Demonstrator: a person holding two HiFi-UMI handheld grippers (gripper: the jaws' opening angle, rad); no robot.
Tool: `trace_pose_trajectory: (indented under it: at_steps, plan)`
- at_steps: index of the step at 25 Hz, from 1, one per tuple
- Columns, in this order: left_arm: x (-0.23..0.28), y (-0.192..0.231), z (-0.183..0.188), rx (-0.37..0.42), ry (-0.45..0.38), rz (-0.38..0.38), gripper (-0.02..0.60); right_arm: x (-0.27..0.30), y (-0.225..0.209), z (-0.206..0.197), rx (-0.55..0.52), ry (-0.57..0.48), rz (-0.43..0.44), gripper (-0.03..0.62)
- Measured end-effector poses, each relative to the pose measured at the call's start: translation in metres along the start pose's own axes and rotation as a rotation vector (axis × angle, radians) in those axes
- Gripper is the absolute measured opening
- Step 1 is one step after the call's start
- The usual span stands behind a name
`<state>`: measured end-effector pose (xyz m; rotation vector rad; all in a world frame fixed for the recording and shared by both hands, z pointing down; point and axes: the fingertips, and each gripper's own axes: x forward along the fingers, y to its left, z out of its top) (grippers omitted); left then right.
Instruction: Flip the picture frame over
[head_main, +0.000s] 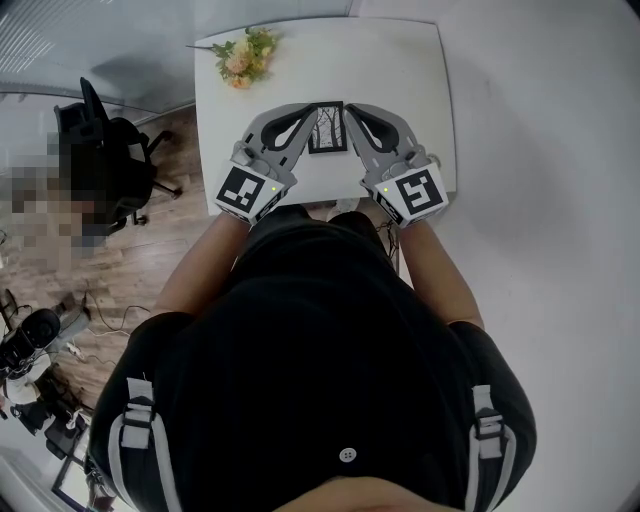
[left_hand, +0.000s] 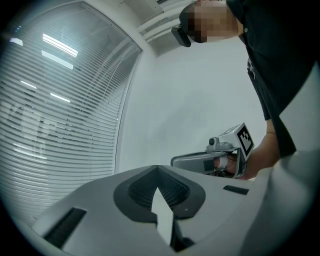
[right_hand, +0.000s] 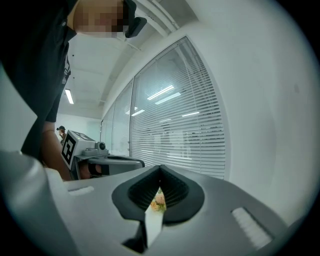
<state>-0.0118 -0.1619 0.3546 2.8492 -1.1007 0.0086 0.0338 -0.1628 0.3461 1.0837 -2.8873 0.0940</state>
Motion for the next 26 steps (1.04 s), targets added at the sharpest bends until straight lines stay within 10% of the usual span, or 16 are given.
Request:
trace_pose_trajectory:
  at_steps: [26]
  plan:
    - [-0.0014,-0.0012,0.0026,0.009,0.046,0.012,0.002,-0.0051,-0.0018,0.0028,0.002,0.002,-0.01,0.011]
